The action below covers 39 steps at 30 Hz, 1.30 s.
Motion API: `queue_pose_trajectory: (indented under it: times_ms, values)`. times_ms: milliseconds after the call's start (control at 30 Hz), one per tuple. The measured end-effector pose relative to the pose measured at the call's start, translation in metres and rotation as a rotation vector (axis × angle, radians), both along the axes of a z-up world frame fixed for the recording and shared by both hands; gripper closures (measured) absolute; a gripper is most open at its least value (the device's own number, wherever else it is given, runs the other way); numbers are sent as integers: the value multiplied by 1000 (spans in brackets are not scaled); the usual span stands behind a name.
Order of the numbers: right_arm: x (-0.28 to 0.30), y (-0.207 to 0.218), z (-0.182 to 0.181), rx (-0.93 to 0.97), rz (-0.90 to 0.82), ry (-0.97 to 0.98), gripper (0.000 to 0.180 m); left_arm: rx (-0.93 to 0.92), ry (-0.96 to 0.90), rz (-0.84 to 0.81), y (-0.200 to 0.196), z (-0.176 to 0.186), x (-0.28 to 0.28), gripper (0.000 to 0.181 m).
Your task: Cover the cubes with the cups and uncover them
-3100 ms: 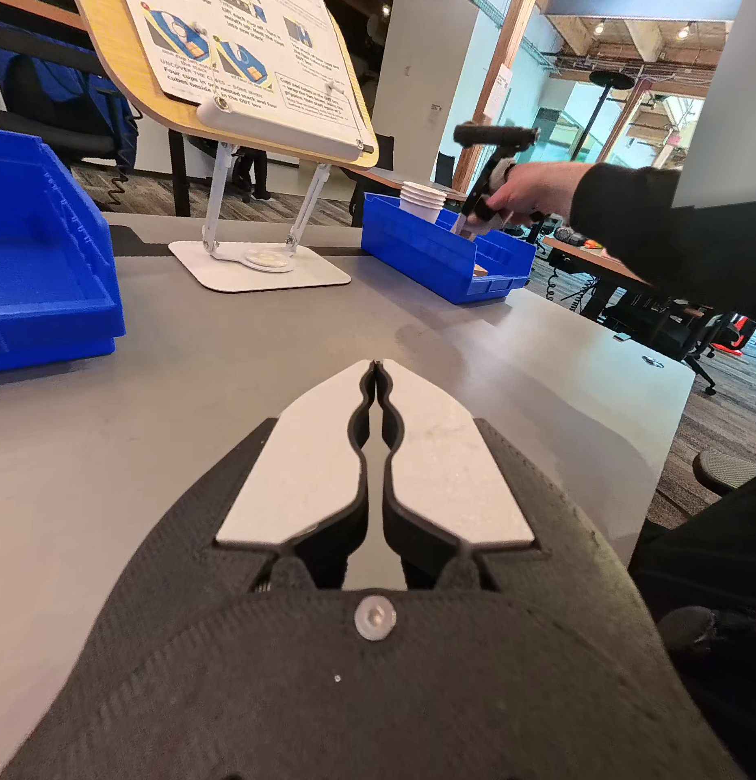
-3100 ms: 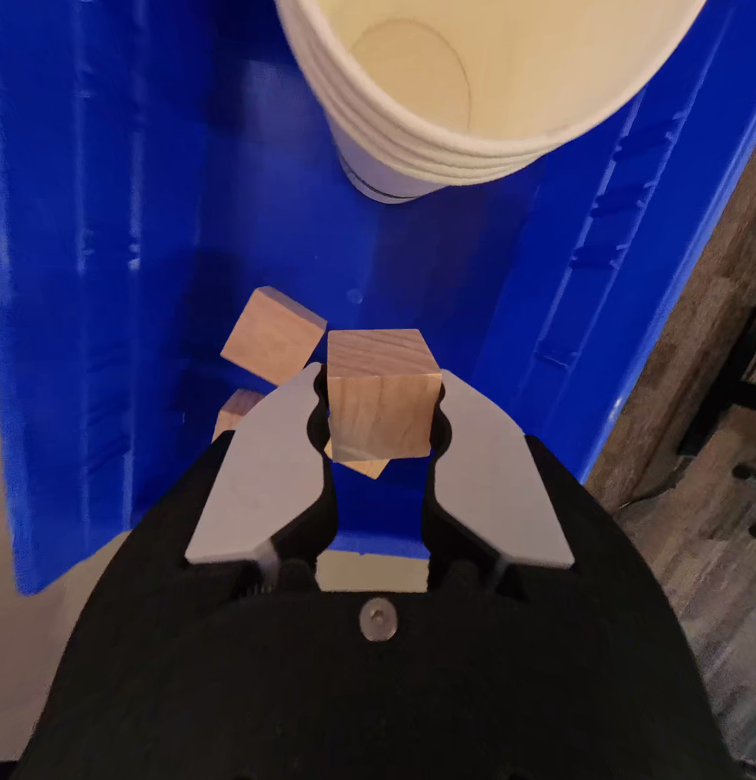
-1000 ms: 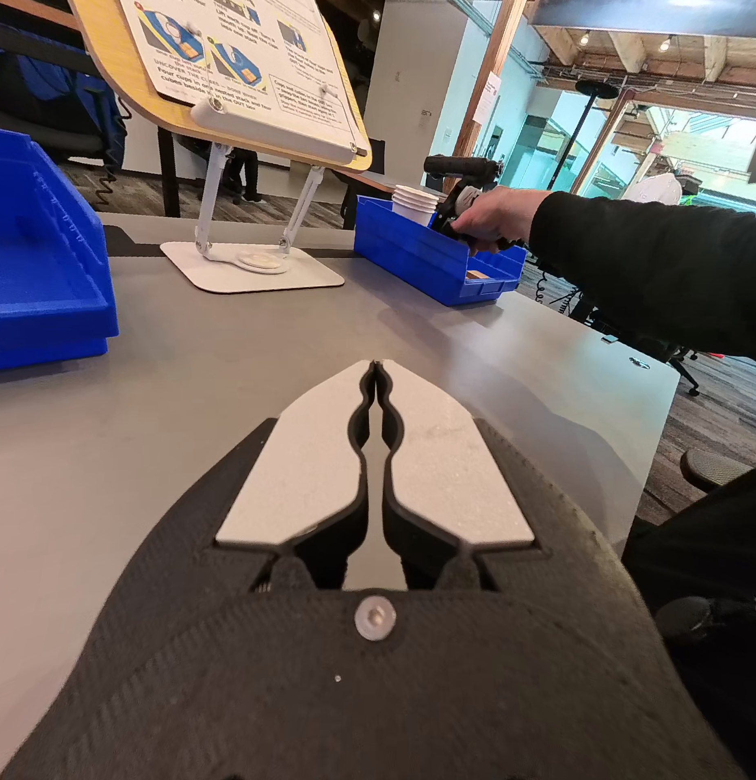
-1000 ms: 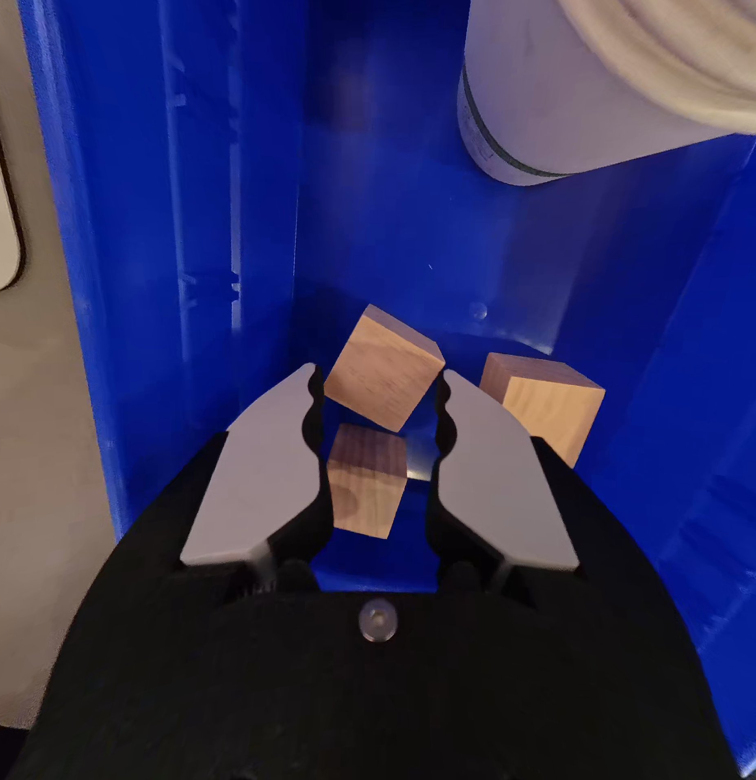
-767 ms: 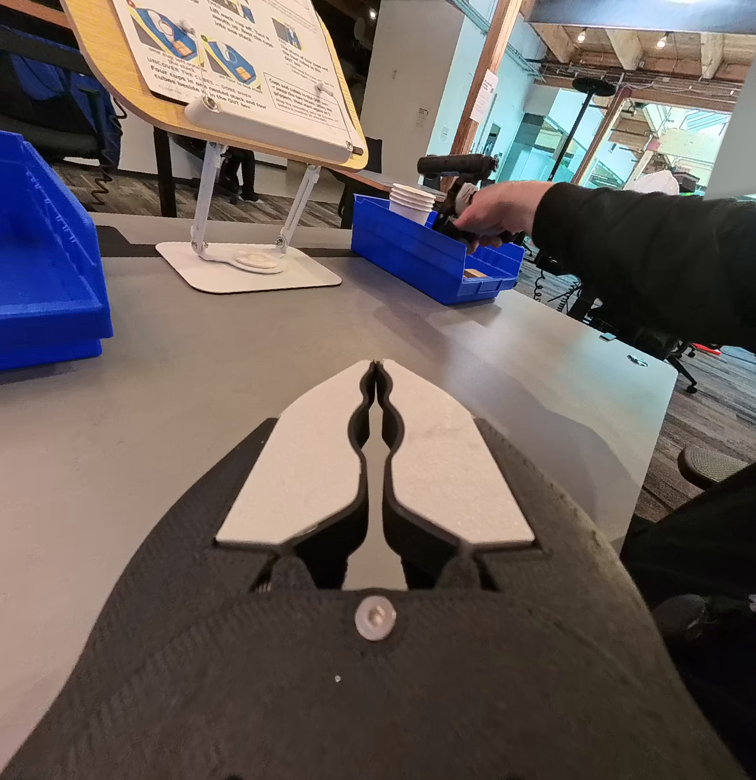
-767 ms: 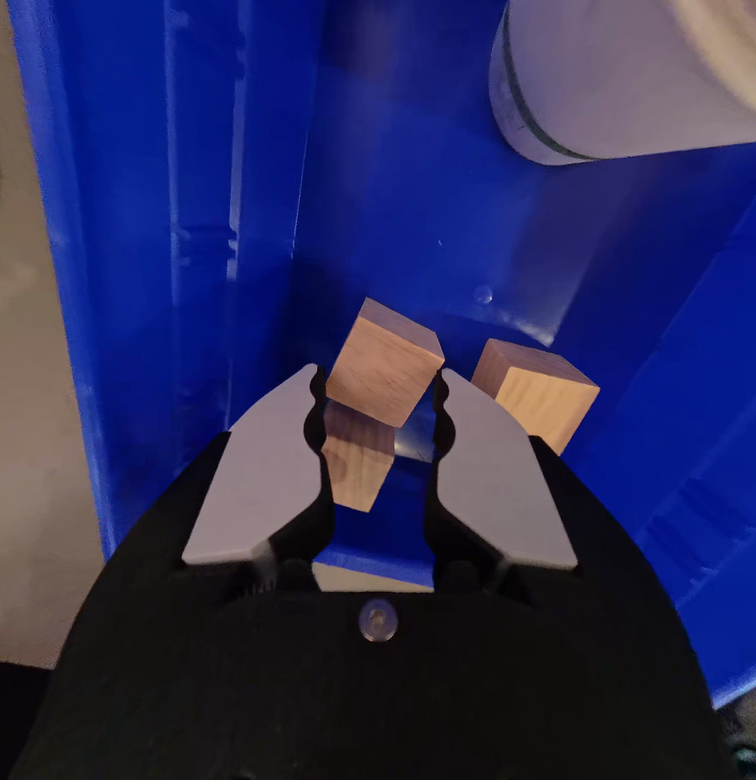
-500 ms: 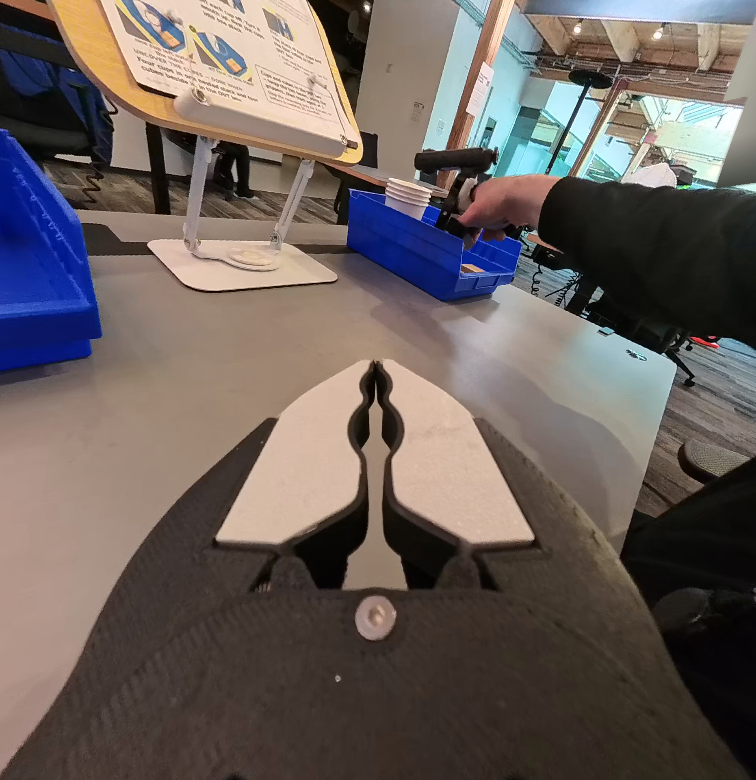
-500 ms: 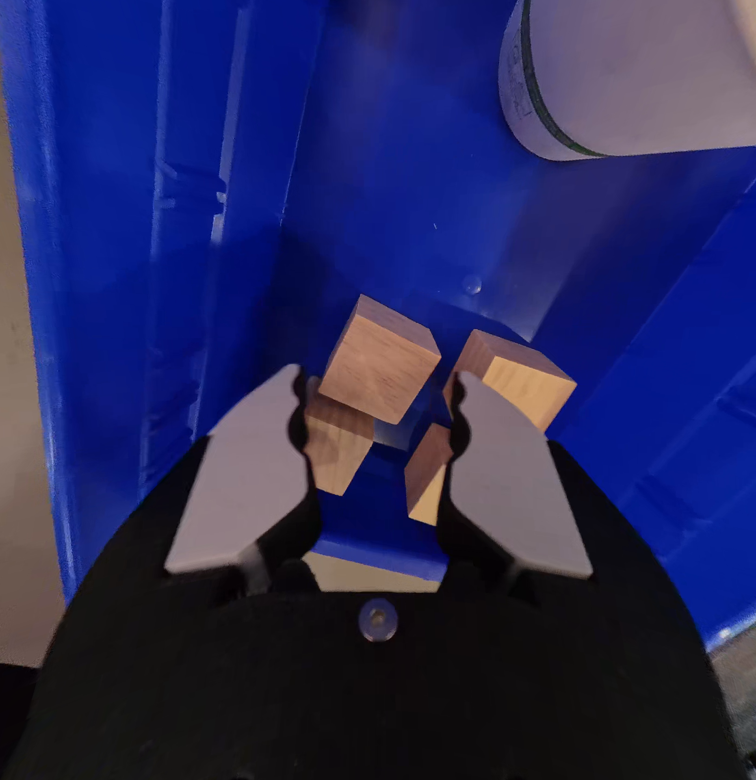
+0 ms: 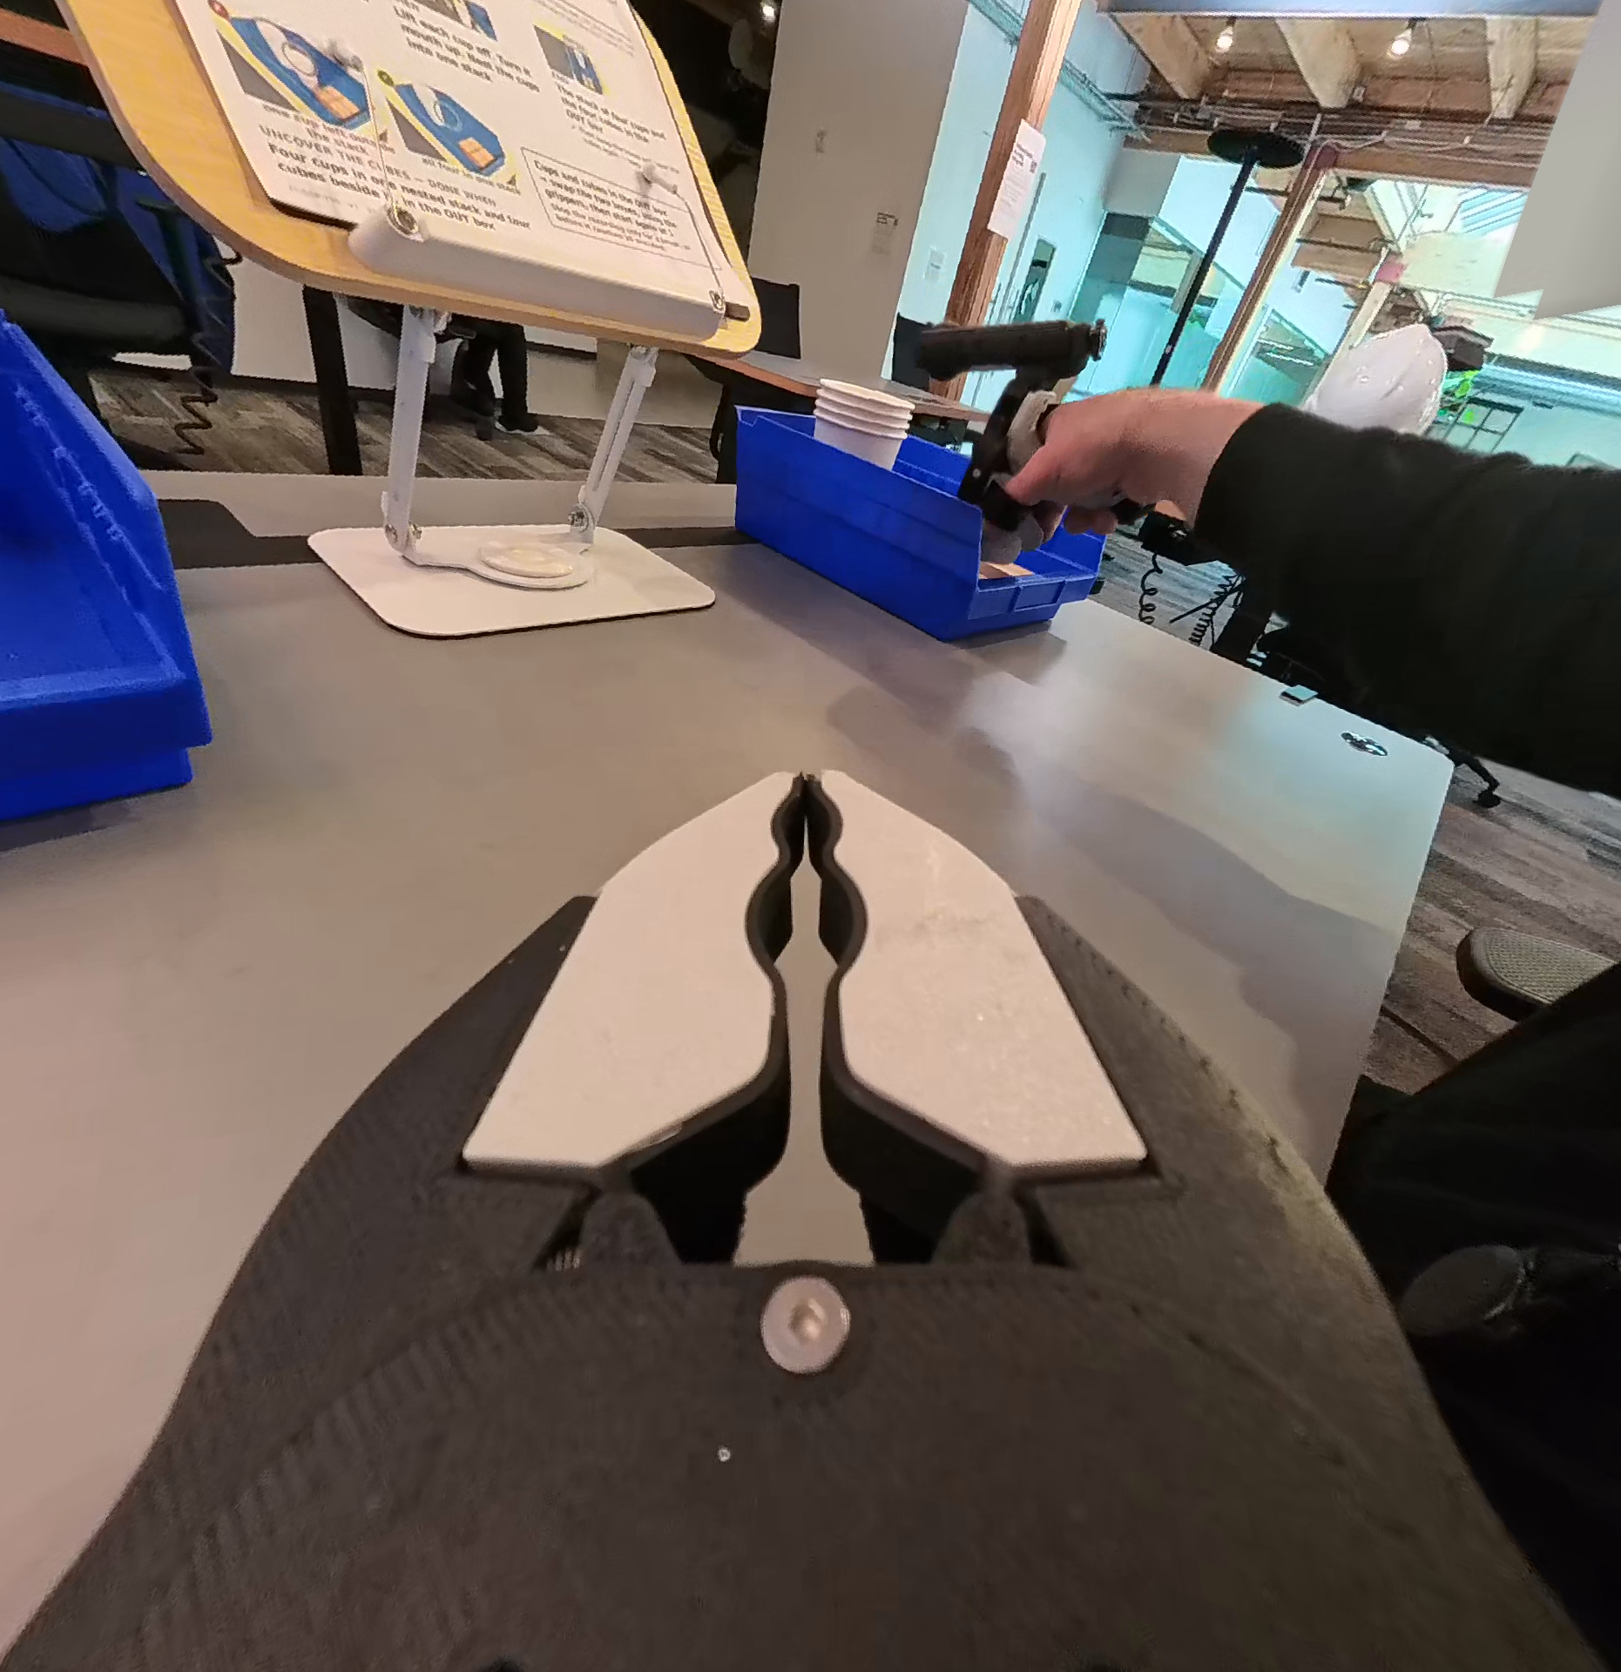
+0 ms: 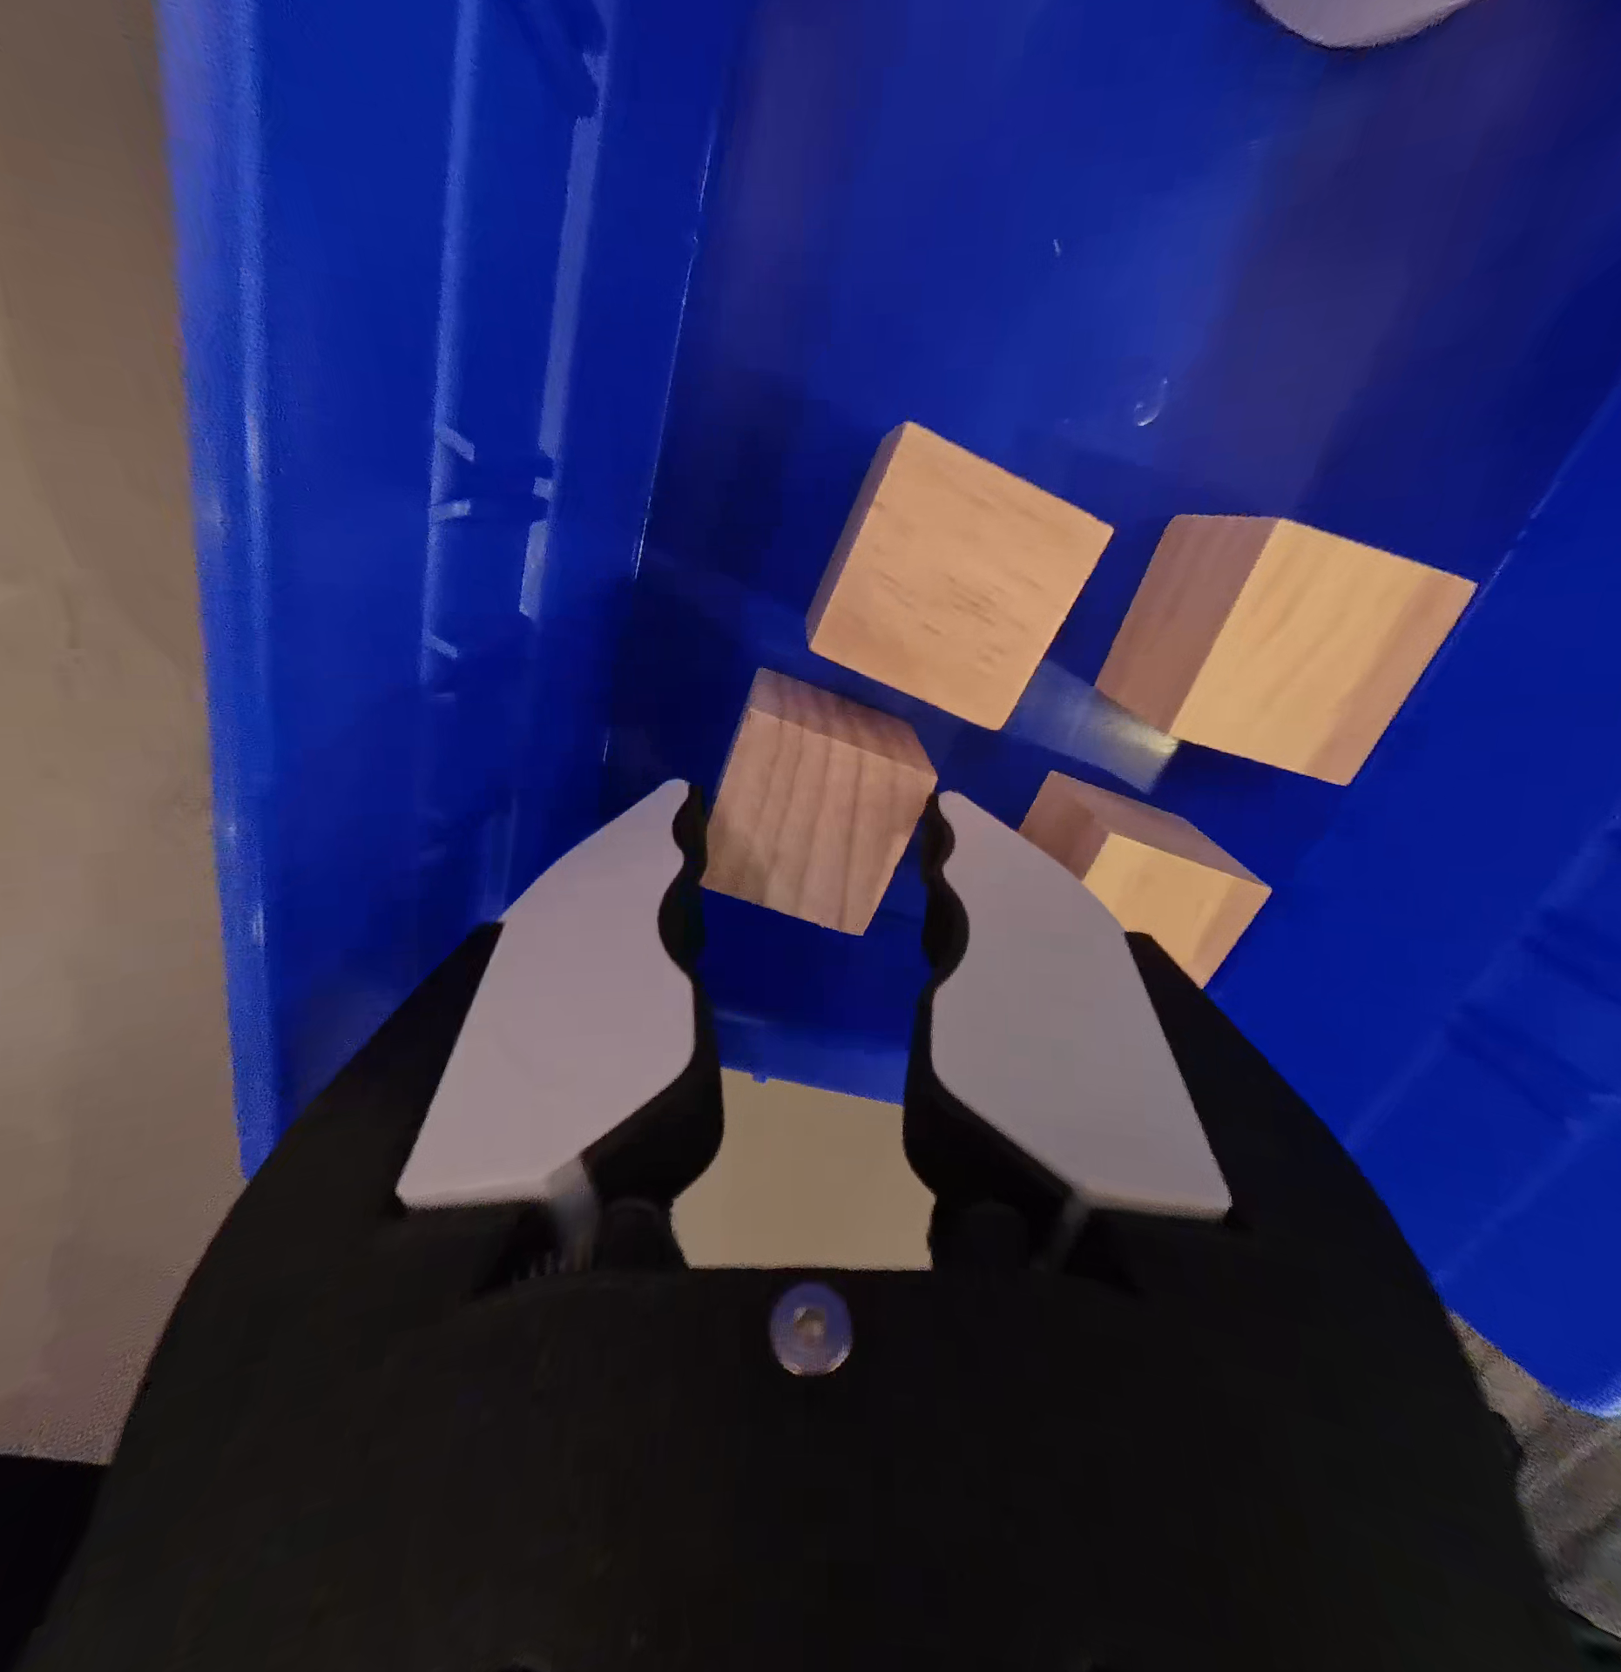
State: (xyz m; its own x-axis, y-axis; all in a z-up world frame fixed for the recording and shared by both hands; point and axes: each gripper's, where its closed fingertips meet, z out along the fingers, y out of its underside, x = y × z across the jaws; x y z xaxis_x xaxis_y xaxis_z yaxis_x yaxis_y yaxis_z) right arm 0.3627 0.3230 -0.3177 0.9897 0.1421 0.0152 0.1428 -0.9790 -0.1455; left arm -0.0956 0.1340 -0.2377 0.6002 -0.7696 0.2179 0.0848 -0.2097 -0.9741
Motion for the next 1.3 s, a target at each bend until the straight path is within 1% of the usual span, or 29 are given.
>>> queue_pose_trajectory:
  times_ms: [67,200,300,333,367,400,467,500,567,600,700,833,933,1000,1033,1300]
  values:
    - [0,-1,0,-1,3,9,134,1,-3,4,1,1,-2,181]
    - [14,-8,1,-26,30,-50,135,-4,-16,4,1,1,-3,181]
    - [16,-7,1,-25,37,-37,133,-6,-13,-6,0,0,1,181]
    - [16,-7,2,-19,42,-44,117,-7,-9,-11,0,-1,2,181]
    - [17,-7,4,-19,50,-56,105,-6,-2,-13,0,-2,3,181]
    - [17,-8,8,-12,58,-61,101,-5,8,-12,0,-3,4,181]
    - [20,-4,23,33,56,-63,107,1,24,-10,0,-4,4,181]
    - [24,1,32,70,38,-58,110,5,29,-7,0,-4,4,181]
    - [39,15,48,156,-10,-54,123,4,27,-2,1,-4,2,181]
    - [49,21,51,175,-41,-63,124,2,21,-1,1,-3,1,181]
    - [71,31,41,160,-120,-34,117,-4,11,-1,2,-3,1,181]
    - [81,33,16,91,-130,-45,114,1,32,1,2,-5,2,181]
    - [84,36,5,80,-132,-51,118,-2,36,2,3,-7,2,181]
    - [84,36,-1,74,-126,-47,133,-4,36,2,3,-7,2,181]
    - [84,36,-2,77,-131,-45,137,-5,37,1,4,-8,2,181]
    - [73,27,-2,84,-168,-15,137,-9,24,-10,2,-7,5,181]
